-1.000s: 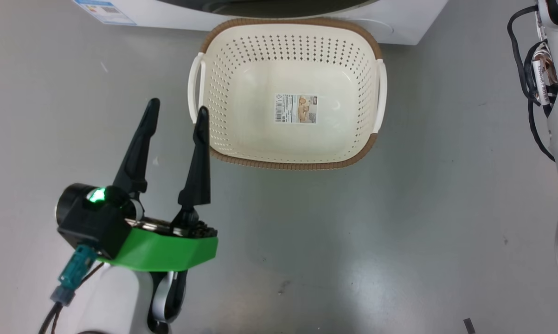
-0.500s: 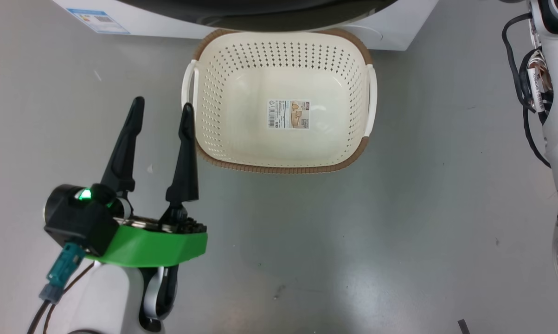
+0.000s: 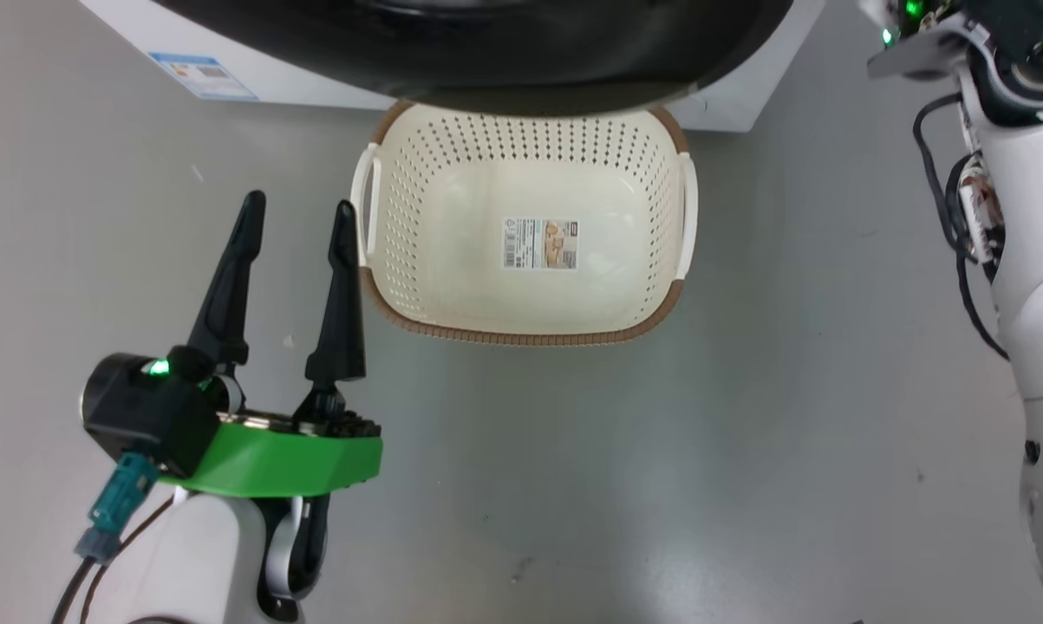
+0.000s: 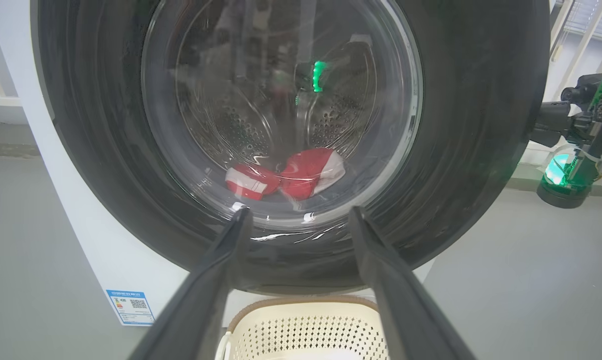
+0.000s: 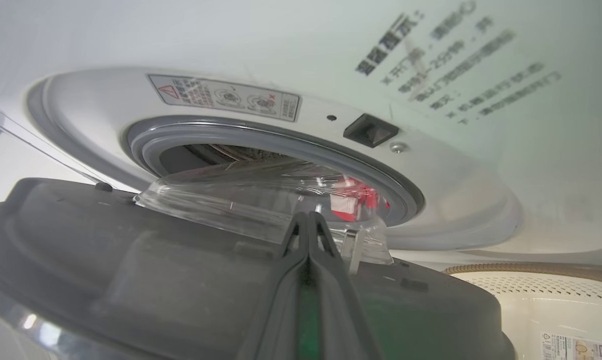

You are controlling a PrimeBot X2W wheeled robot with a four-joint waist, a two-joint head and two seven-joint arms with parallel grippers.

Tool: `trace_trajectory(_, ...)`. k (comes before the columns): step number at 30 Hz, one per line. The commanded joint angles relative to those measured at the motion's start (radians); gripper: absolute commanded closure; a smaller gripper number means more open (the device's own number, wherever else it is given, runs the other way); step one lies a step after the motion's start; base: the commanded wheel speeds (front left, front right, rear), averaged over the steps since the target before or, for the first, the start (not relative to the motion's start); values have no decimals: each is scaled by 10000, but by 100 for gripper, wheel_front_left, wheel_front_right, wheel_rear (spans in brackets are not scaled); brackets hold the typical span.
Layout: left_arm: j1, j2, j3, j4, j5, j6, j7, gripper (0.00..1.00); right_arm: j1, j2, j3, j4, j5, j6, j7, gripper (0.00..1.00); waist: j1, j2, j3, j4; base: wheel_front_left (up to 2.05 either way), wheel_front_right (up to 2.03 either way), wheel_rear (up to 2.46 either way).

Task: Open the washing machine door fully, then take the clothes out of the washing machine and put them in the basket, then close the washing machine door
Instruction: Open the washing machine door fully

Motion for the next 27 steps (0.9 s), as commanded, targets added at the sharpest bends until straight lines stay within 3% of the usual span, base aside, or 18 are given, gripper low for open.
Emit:
trace_trajectory(1,244,191,386,-170,63,94,-49,0,243,657,355,-350,54,79,259,100,0,-1,-229,9,0,0,0)
trace_trajectory(27,1175,191,612,600,29,194,-49,0,2605,715,624,-714,516,79,550,100,0,-1,-2061,213,0,0,0)
